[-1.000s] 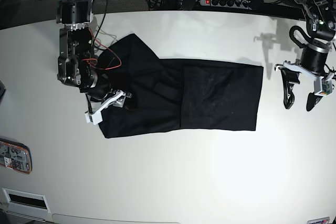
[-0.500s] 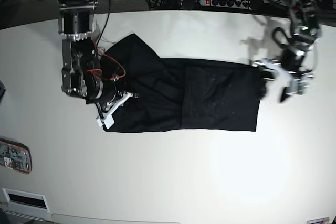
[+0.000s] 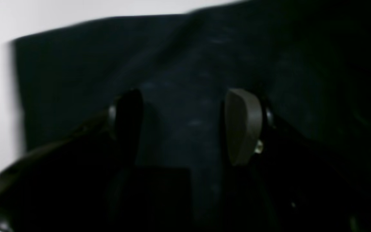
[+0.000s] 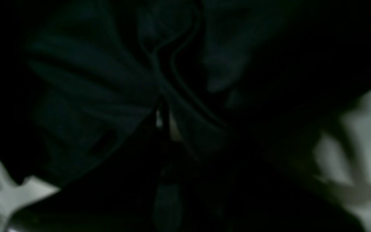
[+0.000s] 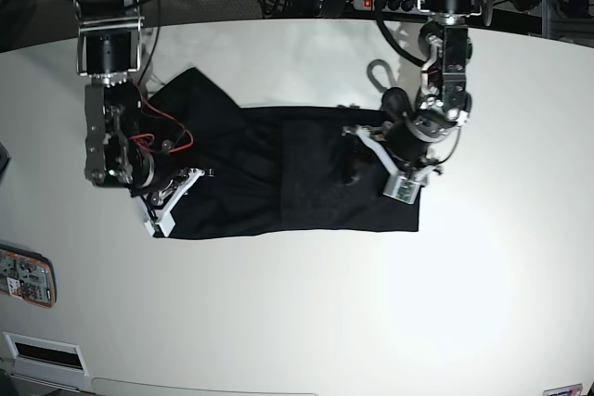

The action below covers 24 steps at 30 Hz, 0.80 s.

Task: Fold the T-shirt properly
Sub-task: 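Grasp the folded end with the left gripper and fold it toward the right gripper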

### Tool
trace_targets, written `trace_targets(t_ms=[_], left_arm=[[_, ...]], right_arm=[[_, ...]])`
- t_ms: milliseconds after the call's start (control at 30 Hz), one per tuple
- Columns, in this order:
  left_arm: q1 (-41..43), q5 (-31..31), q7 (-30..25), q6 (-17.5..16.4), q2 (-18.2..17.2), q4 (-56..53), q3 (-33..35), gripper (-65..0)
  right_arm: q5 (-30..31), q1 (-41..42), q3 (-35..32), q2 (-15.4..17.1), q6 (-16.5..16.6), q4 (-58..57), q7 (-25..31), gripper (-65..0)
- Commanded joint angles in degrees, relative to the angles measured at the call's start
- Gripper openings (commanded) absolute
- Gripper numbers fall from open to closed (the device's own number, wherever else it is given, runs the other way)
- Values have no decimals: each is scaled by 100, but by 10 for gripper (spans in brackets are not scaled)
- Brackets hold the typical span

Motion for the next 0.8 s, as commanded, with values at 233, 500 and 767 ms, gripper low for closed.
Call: trace_targets(t_ms=[233,500,767], left_arm=[[-477,-14,-95,17,160,-708,453,-263],[-644,-6,-526,17,398,-1121,629,-263],[-1093,-6,-1159,17,600,-2343,647,-263]], right_arm=[[-860,277,-56,51,-24,525,-618,-650],[-860,691,-65,-222,-24,1369,-922,-650],[-860,691,-496,-626,-33,1615,-922,-650]])
